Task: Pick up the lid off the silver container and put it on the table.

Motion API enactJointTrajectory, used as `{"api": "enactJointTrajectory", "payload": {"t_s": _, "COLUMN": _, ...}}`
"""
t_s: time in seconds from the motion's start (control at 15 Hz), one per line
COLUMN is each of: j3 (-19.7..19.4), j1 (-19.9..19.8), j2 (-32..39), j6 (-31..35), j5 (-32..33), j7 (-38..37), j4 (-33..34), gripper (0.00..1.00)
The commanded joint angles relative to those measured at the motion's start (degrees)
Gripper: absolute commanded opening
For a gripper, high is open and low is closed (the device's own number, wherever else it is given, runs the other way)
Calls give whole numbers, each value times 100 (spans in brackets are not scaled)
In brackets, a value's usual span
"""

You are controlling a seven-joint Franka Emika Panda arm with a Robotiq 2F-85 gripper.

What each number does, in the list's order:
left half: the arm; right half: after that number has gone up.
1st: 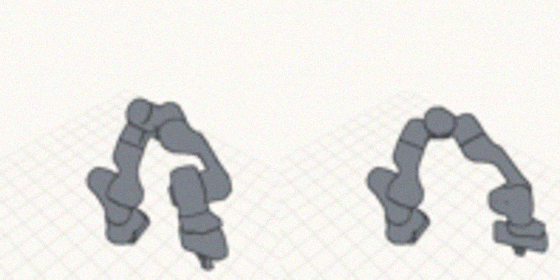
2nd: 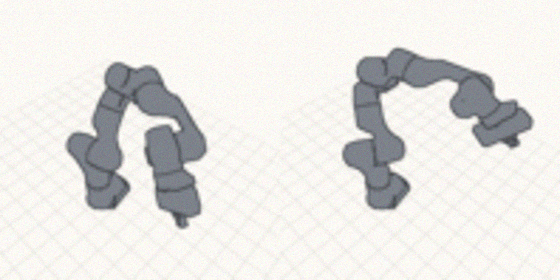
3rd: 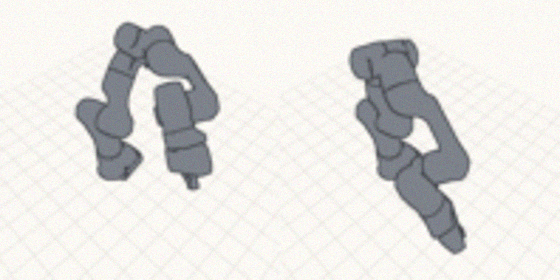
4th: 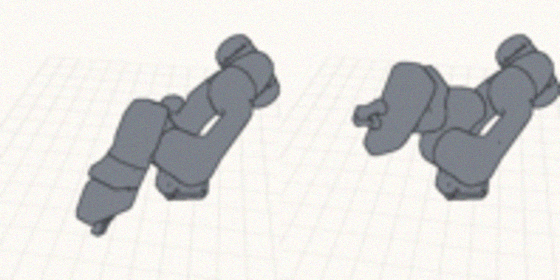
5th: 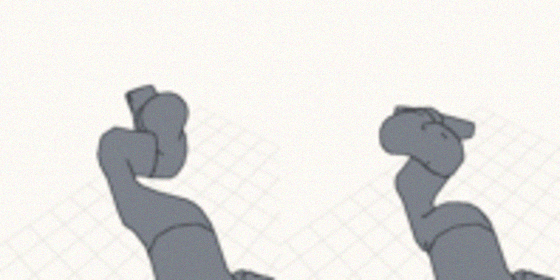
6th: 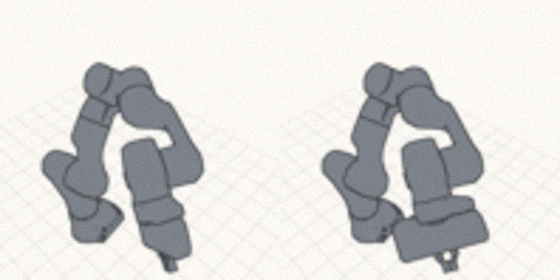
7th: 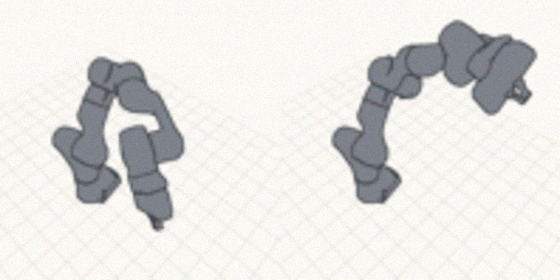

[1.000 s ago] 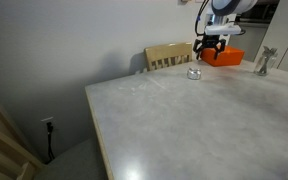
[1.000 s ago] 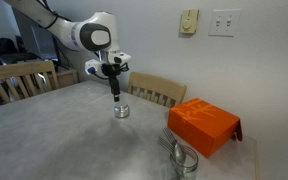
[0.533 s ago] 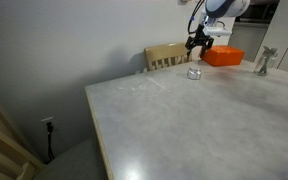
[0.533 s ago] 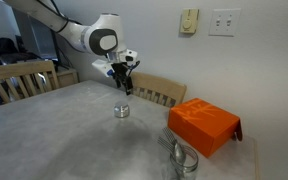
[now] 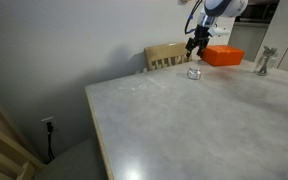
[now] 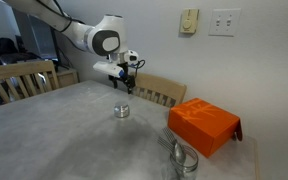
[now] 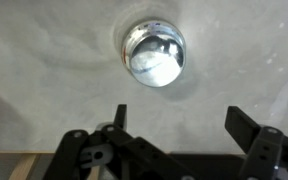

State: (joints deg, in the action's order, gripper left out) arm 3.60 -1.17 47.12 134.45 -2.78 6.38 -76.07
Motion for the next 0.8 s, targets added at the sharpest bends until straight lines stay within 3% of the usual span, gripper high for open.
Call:
{"api": "enactJointTrajectory", "payload": {"t_s": 0.0, "j3": -23, "j1": 48, "j2": -10, "j6": -209, "j5": 0, "j7": -96, "j4": -24, "gripper": 100}}
{"api": "enactJointTrajectory", "payload": {"t_s": 0.33, "j3": -140, "j1": 172, "j2": 34, "j6": -1088, "j5": 75, "j7": -443, "j4": 132, "gripper": 100}}
{"api": "enactJointTrajectory", "payload": {"t_s": 0.73, "j3": -267, "j1": 267, "j2": 211, "j6": -965, "j5": 345, "j7": -500, "j4": 245, "gripper": 100}}
